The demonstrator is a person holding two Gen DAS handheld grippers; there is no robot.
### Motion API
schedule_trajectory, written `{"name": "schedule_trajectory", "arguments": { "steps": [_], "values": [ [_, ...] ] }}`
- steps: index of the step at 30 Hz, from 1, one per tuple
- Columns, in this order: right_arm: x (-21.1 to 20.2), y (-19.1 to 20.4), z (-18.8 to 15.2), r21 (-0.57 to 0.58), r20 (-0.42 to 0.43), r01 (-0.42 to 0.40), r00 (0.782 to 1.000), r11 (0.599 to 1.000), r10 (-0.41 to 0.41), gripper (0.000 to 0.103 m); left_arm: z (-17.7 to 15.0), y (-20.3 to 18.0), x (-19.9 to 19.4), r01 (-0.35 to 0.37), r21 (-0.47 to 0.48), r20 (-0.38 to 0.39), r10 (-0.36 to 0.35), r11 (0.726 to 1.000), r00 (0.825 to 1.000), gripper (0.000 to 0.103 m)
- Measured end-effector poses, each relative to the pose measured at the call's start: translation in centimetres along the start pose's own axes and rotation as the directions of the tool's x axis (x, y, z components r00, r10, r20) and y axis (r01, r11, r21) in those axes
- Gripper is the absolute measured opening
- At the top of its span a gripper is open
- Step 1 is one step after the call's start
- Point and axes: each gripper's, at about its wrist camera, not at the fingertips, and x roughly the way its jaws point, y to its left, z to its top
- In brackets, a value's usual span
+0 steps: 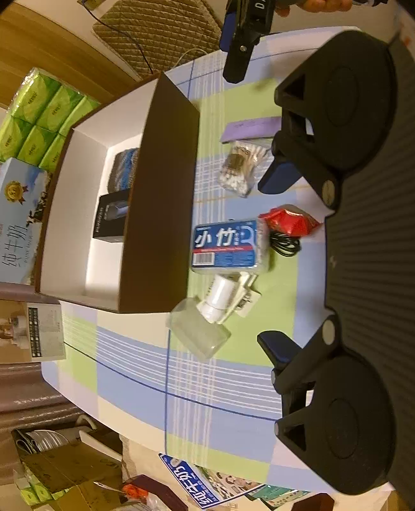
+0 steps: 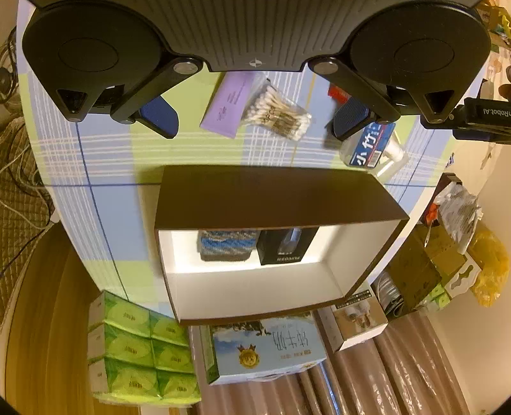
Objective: Organize objects
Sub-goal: 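Withdraw both tools from the box back toward the remaining items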
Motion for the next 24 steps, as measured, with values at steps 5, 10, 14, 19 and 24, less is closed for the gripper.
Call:
{"name": "schedule_trajectory", "arguments": {
  "steps": [5, 10, 14, 19, 24],
  "values": [
    [0.5, 0.3, -0.7, -0.004, -0.031, -0.010, 0.999, 1.000, 0.010, 0.101, -0.5, 0.0, 0.3, -0.012, -0.011, -0.012, 0.011, 1.000, 1.000, 0.090],
    [1.3, 0.5, -1.7, -0.009, -0.068, -0.017, 0.998, 1.000, 0.016, 0.101, -1.0, 0.0, 0.6, -0.028, -0.009, -0.021, 0.028, 1.000, 0.999, 0.090],
    [1.7, 0.5, -2.5, -0.011, -0.089, -0.019, 0.996, 1.000, 0.018, 0.101, -1.3, -0.1, 0.9, -0.029, -0.010, -0.027, 0.029, 1.000, 0.999, 0.090],
    [2.0, 0.4, -2.9, -0.009, -0.104, -0.012, 0.995, 1.000, 0.011, 0.101, -1.7, -0.3, 1.2, -0.033, -0.003, -0.036, 0.033, 0.999, 0.999, 0.090],
    [2.4, 0.3, -3.4, -0.008, -0.117, 0.000, 0.993, 1.000, -0.001, 0.101, -2.0, -0.6, 1.6, -0.034, 0.006, -0.045, 0.035, 0.999, 0.998, 0.090]
  ]
}}
